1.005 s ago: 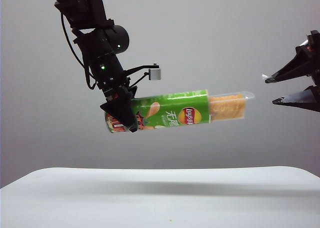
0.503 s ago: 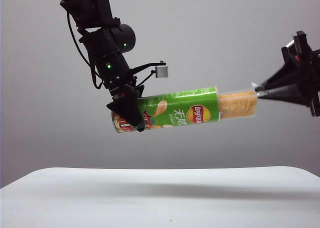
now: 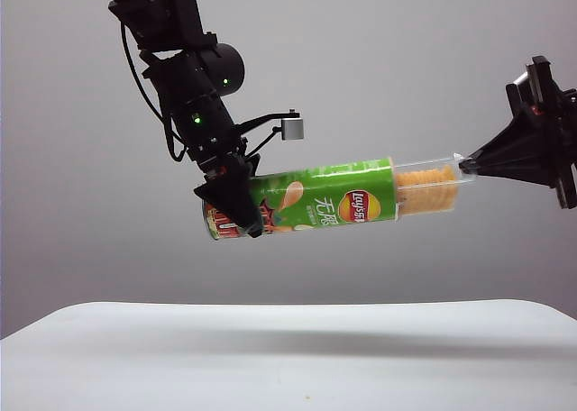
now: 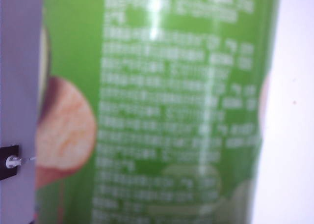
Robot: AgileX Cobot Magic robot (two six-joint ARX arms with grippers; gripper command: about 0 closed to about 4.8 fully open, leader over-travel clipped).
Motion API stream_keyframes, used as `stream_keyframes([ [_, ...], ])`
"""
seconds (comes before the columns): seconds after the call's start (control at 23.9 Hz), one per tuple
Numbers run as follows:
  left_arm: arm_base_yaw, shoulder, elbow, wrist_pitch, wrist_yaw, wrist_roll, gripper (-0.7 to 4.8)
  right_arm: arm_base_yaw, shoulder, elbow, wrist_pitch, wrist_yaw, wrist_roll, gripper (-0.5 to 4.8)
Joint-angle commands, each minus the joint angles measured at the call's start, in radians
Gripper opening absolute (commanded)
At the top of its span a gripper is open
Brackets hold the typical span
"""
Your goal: Pick up the green tub of chips from the desk, push the transparent container that's holding the chips and has slipped out back in, and finally put the chips back on the desk.
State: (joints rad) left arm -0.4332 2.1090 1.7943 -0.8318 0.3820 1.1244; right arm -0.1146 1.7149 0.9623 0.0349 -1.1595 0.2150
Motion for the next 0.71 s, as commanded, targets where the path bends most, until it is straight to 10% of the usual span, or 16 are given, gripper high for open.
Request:
stream_keyframes([
  [0.04,-0.018,-0.009,0.004,0.024,0.096,-0.011,3.04,0.014,-0.004,0.002,0.017,0.002,-0.002,-0.03],
  [0.71,-0.105,-0.009,0.004,0.139,0.147,-0.059,3.04,0.129,-0.004,0.002,0.048,0.062,0.003,-0.03],
])
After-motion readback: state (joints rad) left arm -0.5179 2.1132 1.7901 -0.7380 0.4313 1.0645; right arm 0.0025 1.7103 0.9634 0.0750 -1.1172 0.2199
